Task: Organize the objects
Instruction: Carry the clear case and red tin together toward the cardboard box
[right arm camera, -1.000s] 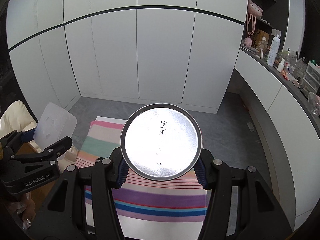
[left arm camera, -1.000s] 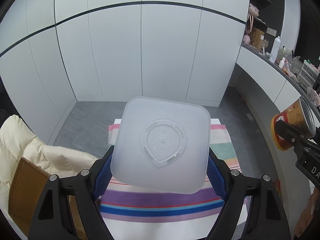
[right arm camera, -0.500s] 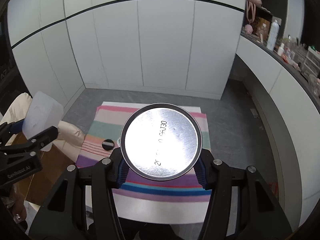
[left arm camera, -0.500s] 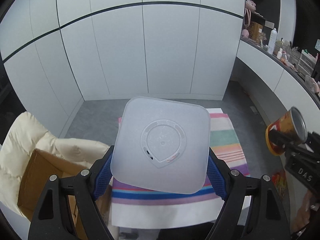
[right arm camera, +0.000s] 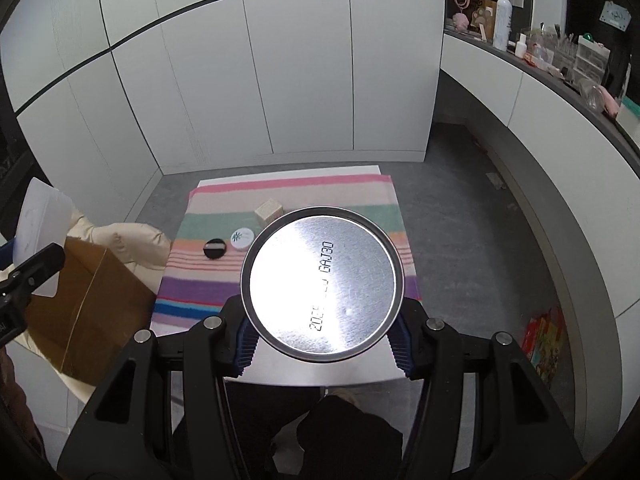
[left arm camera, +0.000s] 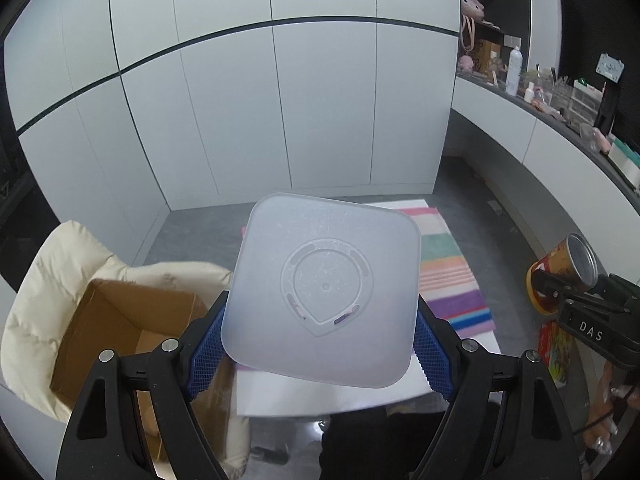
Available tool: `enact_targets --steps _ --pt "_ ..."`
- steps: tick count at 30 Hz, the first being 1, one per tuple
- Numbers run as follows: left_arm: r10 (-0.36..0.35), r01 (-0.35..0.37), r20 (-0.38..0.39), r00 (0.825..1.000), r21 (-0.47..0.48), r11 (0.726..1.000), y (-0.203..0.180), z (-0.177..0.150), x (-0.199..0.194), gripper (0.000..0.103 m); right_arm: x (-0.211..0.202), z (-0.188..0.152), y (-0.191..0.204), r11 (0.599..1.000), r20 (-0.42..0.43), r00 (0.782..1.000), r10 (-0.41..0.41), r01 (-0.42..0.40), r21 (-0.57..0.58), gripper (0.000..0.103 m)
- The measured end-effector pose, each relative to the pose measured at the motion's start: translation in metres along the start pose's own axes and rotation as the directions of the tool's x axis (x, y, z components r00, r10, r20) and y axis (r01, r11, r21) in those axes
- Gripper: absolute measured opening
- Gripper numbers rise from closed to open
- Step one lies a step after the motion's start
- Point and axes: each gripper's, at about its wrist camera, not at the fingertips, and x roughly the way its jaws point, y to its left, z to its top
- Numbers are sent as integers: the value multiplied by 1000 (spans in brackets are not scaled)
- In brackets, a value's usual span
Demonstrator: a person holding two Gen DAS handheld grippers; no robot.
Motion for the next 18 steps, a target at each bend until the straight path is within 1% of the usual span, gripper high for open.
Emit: enact_targets --steps 3,7,11,14,18 --pt "-9 9 -32 999 6 1000 2 -18 -6 83 -8 -20 -6 999 -6 999 -51 51 -15 56" --pt "2 -1 -60 998 13 1000 6 -38 -8 83 -18 -43 -18 999 -33 999 -42 42 0 56" --pt "22 -22 -58 998 -1 1000 16 -66 -14 83 -31 -68 -26 996 -43 996 -81 80 -26 56" --pt "10 -10 -73 997 -5 1000 23 -86 -19 83 -40 -91 -34 998 -77 995 -63 62 -14 56" --pt "10 -10 -64 998 5 1000 25 -102 -26 83 -49 -112 -42 999 -107 993 -44 43 -8 56"
